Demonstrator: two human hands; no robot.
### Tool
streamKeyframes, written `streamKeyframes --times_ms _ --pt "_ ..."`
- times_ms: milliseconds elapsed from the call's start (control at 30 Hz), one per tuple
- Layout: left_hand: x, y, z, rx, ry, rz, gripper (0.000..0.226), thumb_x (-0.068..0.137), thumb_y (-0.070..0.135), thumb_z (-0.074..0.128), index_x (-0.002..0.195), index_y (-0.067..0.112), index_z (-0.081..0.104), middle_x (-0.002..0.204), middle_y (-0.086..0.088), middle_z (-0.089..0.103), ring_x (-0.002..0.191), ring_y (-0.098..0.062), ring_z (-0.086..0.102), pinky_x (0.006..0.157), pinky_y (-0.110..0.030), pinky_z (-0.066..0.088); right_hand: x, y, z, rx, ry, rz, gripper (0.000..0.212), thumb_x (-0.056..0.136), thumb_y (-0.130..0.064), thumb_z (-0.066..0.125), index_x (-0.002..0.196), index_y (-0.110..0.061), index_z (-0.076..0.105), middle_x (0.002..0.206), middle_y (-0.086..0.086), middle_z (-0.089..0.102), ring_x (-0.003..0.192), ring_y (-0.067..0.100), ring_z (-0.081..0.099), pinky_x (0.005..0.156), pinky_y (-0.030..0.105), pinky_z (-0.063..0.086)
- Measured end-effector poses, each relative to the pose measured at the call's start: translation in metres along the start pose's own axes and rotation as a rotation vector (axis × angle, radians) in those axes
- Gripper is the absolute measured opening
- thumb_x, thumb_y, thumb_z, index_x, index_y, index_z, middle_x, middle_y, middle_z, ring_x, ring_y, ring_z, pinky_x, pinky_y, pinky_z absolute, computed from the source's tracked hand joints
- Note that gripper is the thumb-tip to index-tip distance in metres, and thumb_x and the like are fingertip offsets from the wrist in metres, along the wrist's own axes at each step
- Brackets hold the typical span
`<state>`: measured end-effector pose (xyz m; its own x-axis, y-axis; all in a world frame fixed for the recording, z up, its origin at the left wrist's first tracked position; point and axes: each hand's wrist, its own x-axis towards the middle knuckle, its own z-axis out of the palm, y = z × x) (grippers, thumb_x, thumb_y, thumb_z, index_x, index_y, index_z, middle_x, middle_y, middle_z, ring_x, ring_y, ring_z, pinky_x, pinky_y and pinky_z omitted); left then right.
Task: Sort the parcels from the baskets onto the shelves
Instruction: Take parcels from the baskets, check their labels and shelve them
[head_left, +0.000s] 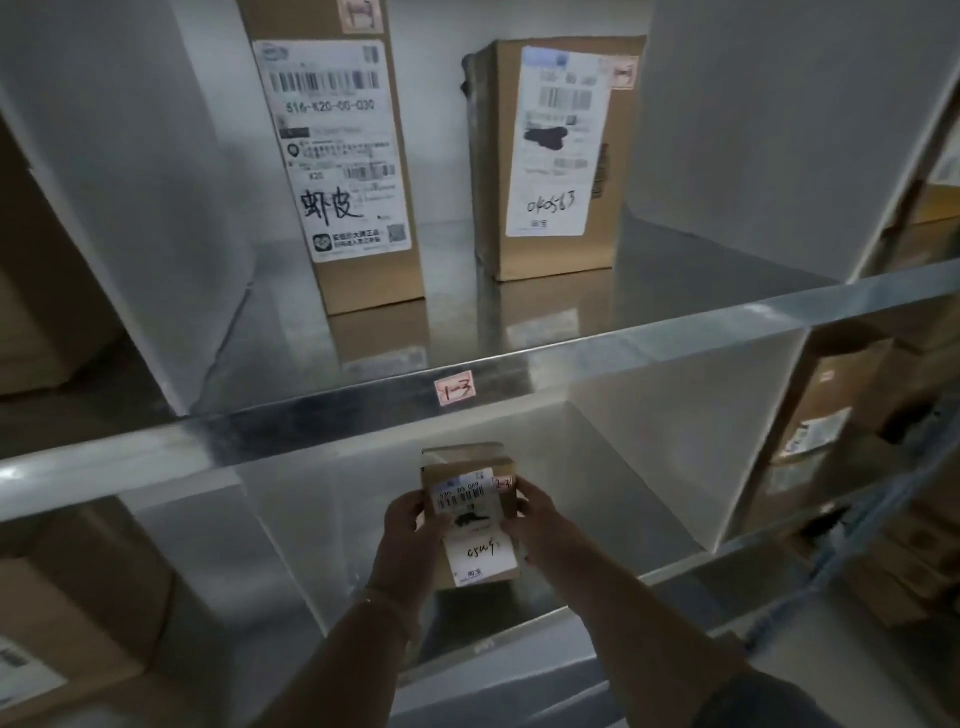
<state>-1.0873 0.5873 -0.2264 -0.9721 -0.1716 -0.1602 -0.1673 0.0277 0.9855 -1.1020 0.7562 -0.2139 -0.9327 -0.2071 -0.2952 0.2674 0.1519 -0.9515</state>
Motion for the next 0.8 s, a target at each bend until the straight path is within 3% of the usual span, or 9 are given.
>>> streamKeyframes --times_ms 67,100,167,267,333,433,533,633,800 --pt "0.008 -0.012 -0.004 -0.051 0.065 -0.021 0.035 0.092 0.013 0.056 0.126 0.003 0.054 0.112 -0.015 0.068 0.087 -0.026 0.073 0.061 -0.026 0.058 0.019 0.008 0.008 0.043 -0.025 0.013 0.052 0.089 0.003 0.052 0.128 -0.031 0.042 0.123 0.002 0.058 0.108 0.024 0.06 0.089 0.041 0.056" --pt "0.011 -0.016 -0.004 -0.078 0.1 -0.033 0.033 0.094 0.004 0.054 0.127 0.005 0.051 0.11 -0.014 0.068 0.086 -0.027 0.072 0.061 -0.028 0.058 0.027 0.01 0.012 0.05 -0.033 0.005 0.055 0.087 0.007 0.053 0.127 -0.029 0.041 0.123 0.002 0.057 0.111 0.026 0.058 0.094 0.044 0.054" --pt "0.017 -0.024 -0.004 -0.124 0.142 -0.068 0.046 0.092 -0.006 0.05 0.134 0.013 0.041 0.116 -0.012 0.064 0.096 -0.029 0.068 0.074 -0.04 0.061 0.038 0.016 0.02 0.087 -0.046 -0.017 0.057 0.084 0.012 0.053 0.123 -0.027 0.04 0.121 0.002 0.055 0.112 0.025 0.056 0.095 0.042 0.052" --pt "0.028 -0.035 -0.005 -0.124 0.203 -0.039 0.068 0.086 -0.004 0.052 0.146 0.019 0.032 0.13 -0.016 0.057 0.111 -0.034 0.062 0.093 -0.056 0.053 0.052 0.023 0.028 0.124 -0.124 -0.057 0.064 0.077 0.013 0.055 0.12 -0.032 0.04 0.124 0.003 0.054 0.112 0.021 0.056 0.088 0.037 0.053" --pt "0.033 -0.043 -0.007 -0.13 0.249 0.002 0.069 0.077 0.0 0.055 0.142 0.019 0.042 0.126 -0.017 0.062 0.11 -0.034 0.064 0.091 -0.056 0.054 0.059 0.025 0.031 0.126 -0.185 -0.091 0.068 0.067 0.002 0.06 0.122 -0.033 0.04 0.119 -0.006 0.056 0.109 0.014 0.057 0.081 0.031 0.052" --pt "0.033 -0.044 -0.006 -0.134 0.286 0.029 0.063 0.083 -0.014 0.052 0.138 0.017 0.048 0.12 -0.015 0.065 0.108 -0.033 0.065 0.09 -0.056 0.055 0.067 0.029 0.031 0.072 -0.243 -0.158 0.065 0.065 -0.007 0.061 0.122 -0.033 0.047 0.115 -0.009 0.063 0.109 0.015 0.062 0.077 0.027 0.054" --pt "0.035 -0.046 -0.004 -0.122 0.303 0.035 0.068 0.084 -0.02 0.049 0.14 0.018 0.044 0.122 -0.013 0.063 0.109 -0.03 0.064 0.09 -0.054 0.055 0.07 0.029 0.031 -0.007 -0.304 -0.196 0.066 0.073 -0.009 0.069 0.128 -0.039 0.048 0.12 -0.006 0.066 0.115 0.015 0.061 0.089 0.034 0.056" --pt "0.037 -0.048 -0.004 -0.097 0.307 0.043 0.075 0.083 -0.02 0.049 0.143 0.022 0.04 0.123 -0.01 0.062 0.113 -0.029 0.061 0.091 -0.055 0.054 0.069 0.025 0.03 -0.033 -0.35 -0.189 0.076 0.066 -0.025 0.076 0.133 -0.04 0.044 0.123 -0.007 0.065 0.115 0.013 0.061 0.093 0.036 0.055" --pt "0.034 -0.042 -0.002 -0.033 0.307 0.056 0.07 0.085 -0.015 0.054 0.138 0.028 0.04 0.12 -0.003 0.061 0.111 -0.021 0.061 0.092 -0.05 0.055 0.069 0.024 0.025 -0.065 -0.374 -0.203 0.058 0.083 0.0 0.07 0.128 -0.028 0.045 0.118 -0.013 0.062 0.093 -0.012 0.062 0.07 0.009 0.05"
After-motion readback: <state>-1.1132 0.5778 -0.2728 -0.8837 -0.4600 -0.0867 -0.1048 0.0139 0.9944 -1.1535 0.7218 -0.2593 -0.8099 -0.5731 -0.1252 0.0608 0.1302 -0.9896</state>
